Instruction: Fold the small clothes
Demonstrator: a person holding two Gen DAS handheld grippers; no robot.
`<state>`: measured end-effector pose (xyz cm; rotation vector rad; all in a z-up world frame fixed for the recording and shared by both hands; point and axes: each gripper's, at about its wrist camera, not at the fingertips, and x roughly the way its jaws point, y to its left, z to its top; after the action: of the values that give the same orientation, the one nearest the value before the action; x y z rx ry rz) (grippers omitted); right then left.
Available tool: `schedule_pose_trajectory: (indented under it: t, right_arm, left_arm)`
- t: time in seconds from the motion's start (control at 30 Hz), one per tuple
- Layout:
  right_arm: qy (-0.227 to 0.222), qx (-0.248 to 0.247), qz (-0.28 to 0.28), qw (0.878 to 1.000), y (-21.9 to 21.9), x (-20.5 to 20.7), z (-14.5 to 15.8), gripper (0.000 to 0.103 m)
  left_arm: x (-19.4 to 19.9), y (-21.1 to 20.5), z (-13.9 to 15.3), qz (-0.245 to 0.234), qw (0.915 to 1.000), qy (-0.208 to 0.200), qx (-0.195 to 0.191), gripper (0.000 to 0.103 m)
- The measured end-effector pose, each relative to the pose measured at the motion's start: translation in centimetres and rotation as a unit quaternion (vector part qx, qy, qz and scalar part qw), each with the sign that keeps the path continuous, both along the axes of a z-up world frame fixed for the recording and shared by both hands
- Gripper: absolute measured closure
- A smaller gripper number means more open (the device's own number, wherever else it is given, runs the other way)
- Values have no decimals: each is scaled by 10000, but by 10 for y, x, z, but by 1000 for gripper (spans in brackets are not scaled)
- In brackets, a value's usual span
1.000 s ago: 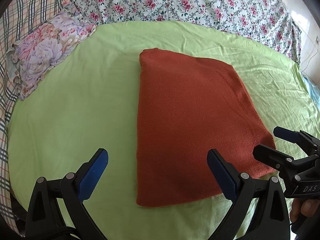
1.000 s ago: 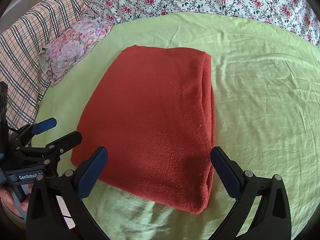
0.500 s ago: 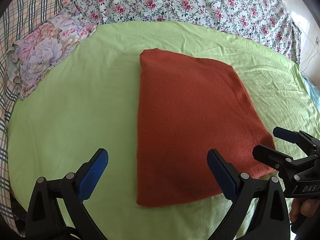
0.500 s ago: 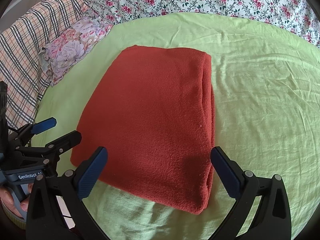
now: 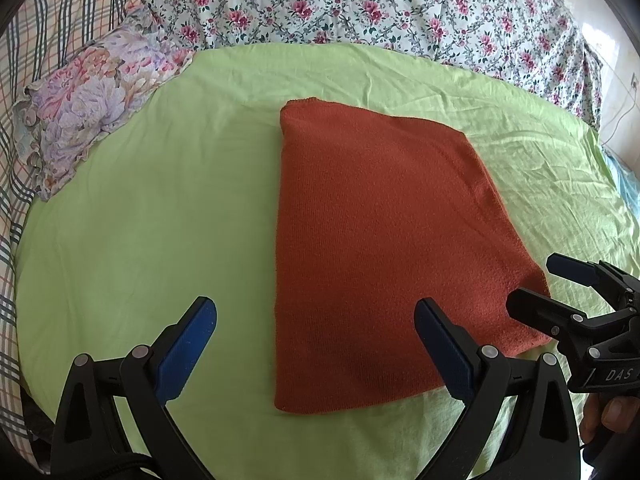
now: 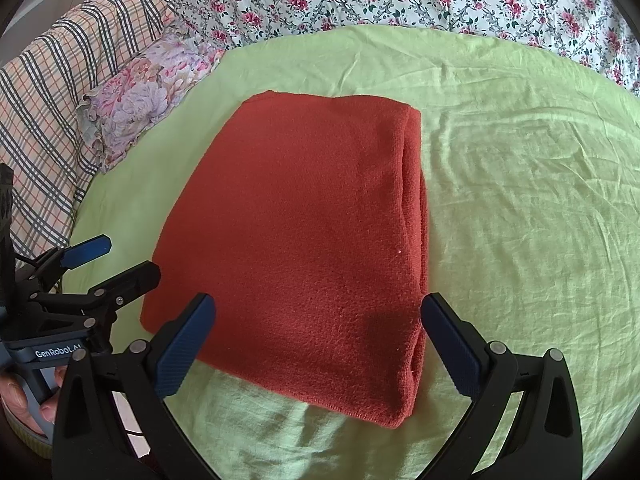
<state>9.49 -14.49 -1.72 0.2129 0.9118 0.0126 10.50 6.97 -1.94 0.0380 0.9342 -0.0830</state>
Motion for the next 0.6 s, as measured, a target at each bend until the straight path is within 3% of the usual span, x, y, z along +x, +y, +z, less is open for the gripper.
schedule_pose_trajectory:
  t: [0.6]
  right_arm:
    - [11, -4, -27, 10000, 0, 0, -2, 1]
  left_arm:
    - [0, 3, 0, -7, 10000, -14, 0, 4]
